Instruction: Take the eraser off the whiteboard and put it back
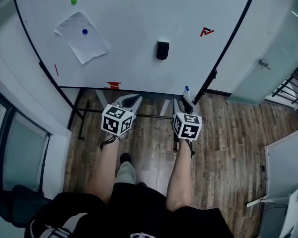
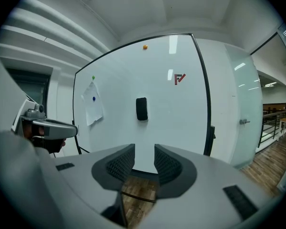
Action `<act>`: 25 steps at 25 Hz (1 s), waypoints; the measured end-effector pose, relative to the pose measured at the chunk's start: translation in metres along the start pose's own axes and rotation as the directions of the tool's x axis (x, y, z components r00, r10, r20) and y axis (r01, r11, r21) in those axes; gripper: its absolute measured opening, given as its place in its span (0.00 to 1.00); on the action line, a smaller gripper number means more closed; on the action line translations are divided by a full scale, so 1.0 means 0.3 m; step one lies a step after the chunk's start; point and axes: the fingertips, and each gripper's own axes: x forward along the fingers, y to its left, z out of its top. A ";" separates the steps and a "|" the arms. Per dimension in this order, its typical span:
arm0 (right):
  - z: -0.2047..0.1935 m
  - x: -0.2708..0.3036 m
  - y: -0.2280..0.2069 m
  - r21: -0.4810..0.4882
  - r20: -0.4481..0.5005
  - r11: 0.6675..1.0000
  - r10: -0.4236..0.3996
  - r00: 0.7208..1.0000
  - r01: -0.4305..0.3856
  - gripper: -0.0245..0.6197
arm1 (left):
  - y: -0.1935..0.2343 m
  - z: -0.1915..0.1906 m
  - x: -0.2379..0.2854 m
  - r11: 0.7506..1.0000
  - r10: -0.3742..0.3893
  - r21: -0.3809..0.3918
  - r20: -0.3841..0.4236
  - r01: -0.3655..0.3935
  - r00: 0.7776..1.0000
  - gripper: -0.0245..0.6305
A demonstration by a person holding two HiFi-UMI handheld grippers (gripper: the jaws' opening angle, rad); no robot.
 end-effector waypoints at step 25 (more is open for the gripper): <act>-0.023 -0.272 0.077 -0.064 0.021 0.998 0.025 0.999 -0.024 0.09 | -0.142 -0.079 -0.209 0.999 0.023 -0.030 0.020 -0.023 1.000 0.07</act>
